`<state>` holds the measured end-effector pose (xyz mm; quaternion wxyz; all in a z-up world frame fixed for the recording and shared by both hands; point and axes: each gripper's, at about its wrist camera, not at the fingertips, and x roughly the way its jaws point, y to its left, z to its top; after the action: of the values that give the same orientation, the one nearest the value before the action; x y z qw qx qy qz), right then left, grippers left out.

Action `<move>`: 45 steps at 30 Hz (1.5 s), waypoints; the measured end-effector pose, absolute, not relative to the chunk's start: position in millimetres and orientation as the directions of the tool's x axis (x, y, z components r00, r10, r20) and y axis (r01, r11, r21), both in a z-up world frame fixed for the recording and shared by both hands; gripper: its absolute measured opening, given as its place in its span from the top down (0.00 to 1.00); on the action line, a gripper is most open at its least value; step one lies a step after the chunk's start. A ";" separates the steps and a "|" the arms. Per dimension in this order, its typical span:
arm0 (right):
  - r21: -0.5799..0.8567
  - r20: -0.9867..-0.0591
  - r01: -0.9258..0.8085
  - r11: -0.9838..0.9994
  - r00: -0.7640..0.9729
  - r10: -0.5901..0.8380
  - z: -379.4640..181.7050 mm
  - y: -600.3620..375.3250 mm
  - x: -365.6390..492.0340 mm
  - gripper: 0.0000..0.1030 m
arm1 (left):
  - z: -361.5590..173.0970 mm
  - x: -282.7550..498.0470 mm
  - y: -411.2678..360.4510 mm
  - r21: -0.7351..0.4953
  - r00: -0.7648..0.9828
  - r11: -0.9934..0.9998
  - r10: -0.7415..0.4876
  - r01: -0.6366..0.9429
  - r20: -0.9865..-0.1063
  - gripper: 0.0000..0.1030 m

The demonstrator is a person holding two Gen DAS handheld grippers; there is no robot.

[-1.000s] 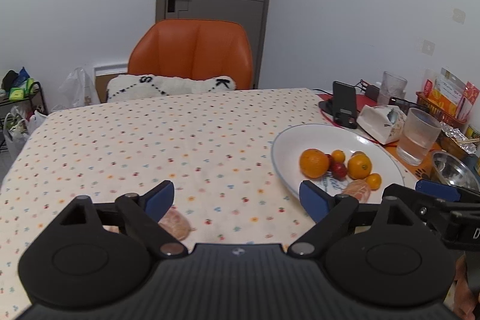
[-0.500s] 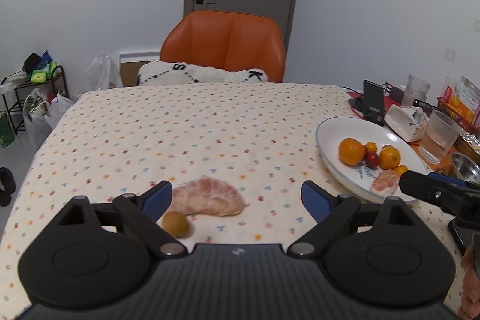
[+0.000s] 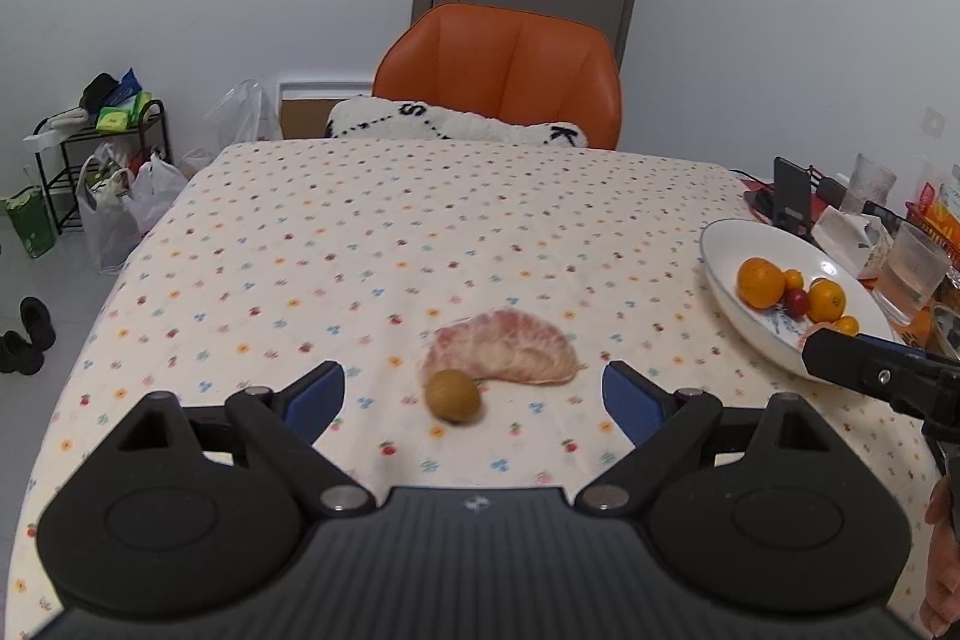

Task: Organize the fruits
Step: 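Move both open tools back toward the kiwi and peeled pomelo segment, then grasp the brown kiwi with the left tool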

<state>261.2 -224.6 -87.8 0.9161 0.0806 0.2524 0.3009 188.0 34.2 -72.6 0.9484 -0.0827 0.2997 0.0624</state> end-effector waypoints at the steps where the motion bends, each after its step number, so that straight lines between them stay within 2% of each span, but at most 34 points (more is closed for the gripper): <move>1: 0.299 -0.416 -0.516 0.802 0.686 0.597 -88.5 -222.2 261.2 0.00 | -74.1 187.1 35.7 -0.120 0.813 0.978 0.070 -0.170 -0.578 0.11; 10: 0.284 -0.442 -0.550 0.785 0.652 0.616 -94.2 -200.8 262.6 0.02 | -87.6 189.8 46.8 -0.134 0.810 0.974 0.073 -0.184 -0.582 0.17; 15: 0.274 -0.462 -0.558 0.783 0.638 0.616 -98.4 -191.3 268.0 0.03 | -97.4 200.6 49.5 -0.153 0.797 0.972 0.054 -0.181 -0.602 0.36; 20: 0.268 -0.483 -0.561 0.783 0.625 0.613 -102.6 -183.2 275.0 0.04 | -107.9 212.0 50.4 -0.166 0.787 0.970 0.039 -0.179 -0.616 0.47; 25: 0.266 -0.495 -0.568 0.779 0.613 0.616 -105.2 -175.4 281.7 0.05 | -113.7 219.3 49.7 -0.144 0.783 0.974 0.051 -0.178 -0.620 0.65; 27: 0.268 -0.491 -0.577 0.772 0.607 0.624 -105.8 -172.0 283.6 0.05 | -113.3 220.8 52.2 -0.152 0.780 0.972 0.046 -0.178 -0.624 0.76; 45: 0.265 -0.529 -0.662 0.701 0.508 0.680 -115.5 -124.7 305.1 0.05 | -100.4 210.4 88.5 -0.175 0.784 0.949 0.104 -0.262 -0.612 0.76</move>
<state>305.1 -124.7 -115.5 0.8682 0.0142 0.3110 0.3864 210.4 88.5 -100.4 0.9359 -0.1264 0.3139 0.0978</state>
